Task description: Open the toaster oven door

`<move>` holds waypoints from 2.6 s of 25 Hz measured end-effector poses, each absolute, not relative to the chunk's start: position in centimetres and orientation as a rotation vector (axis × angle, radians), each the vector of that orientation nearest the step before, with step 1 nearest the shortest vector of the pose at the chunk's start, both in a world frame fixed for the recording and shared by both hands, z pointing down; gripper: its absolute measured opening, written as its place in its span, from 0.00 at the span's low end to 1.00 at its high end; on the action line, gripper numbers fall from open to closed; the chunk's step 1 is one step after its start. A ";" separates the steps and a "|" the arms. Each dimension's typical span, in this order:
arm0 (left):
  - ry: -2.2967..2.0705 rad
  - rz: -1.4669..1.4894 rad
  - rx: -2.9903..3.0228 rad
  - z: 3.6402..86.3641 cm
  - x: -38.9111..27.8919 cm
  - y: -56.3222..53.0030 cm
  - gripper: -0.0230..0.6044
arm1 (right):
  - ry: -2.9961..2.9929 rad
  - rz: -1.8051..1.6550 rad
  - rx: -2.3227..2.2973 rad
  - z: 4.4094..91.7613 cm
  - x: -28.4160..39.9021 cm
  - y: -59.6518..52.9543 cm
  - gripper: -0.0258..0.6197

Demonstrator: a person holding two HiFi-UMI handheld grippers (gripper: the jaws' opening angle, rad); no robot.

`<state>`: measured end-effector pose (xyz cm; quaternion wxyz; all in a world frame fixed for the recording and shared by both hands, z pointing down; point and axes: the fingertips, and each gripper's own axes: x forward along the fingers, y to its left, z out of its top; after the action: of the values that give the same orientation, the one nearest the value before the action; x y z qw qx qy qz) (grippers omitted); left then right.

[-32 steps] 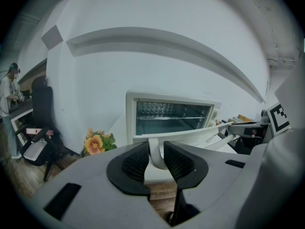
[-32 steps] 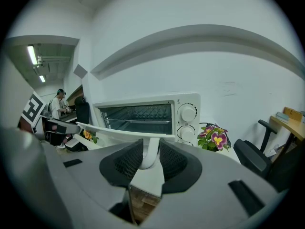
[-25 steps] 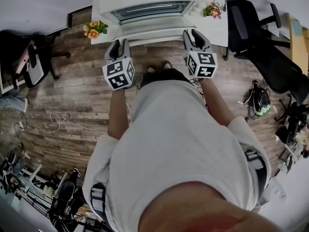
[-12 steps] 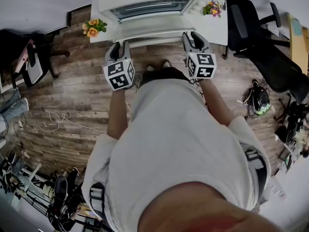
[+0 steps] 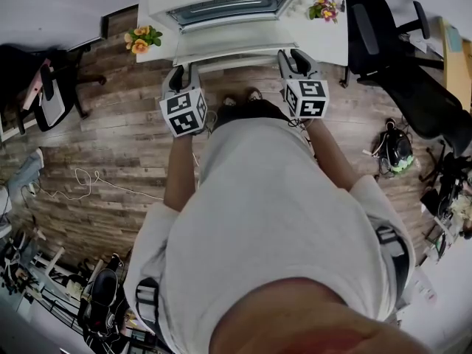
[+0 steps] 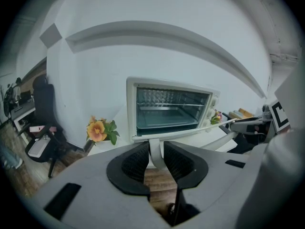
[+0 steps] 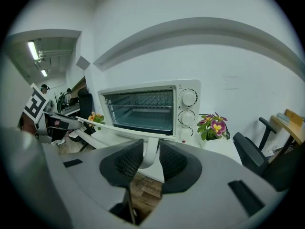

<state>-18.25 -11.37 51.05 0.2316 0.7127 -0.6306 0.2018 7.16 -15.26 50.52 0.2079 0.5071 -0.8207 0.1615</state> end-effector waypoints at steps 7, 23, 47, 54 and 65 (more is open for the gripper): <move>-1.727 0.568 1.948 51.7 -18.2 -11.0 0.21 | -2.270 0.457 1.389 51.2 7.2 -14.8 0.20; -1.696 0.573 1.944 52.9 -18.1 -10.4 0.21 | -2.292 0.373 1.256 51.3 9.4 -12.7 0.35; -1.647 0.622 1.923 54.7 -17.8 -9.7 0.22 | -2.396 0.405 1.081 52.0 8.3 -13.6 0.38; -1.610 0.553 1.951 54.1 -18.6 -9.0 0.33 | -2.405 0.404 1.080 51.9 8.3 -13.7 0.38; -1.530 0.399 2.029 51.9 -19.4 -8.1 0.42 | -2.403 0.403 1.061 52.0 8.2 -13.6 0.38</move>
<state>-19.36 -8.14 51.85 0.2810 0.7570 -0.5708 0.1488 8.17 -13.64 52.02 0.2396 0.3877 -0.8778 0.1474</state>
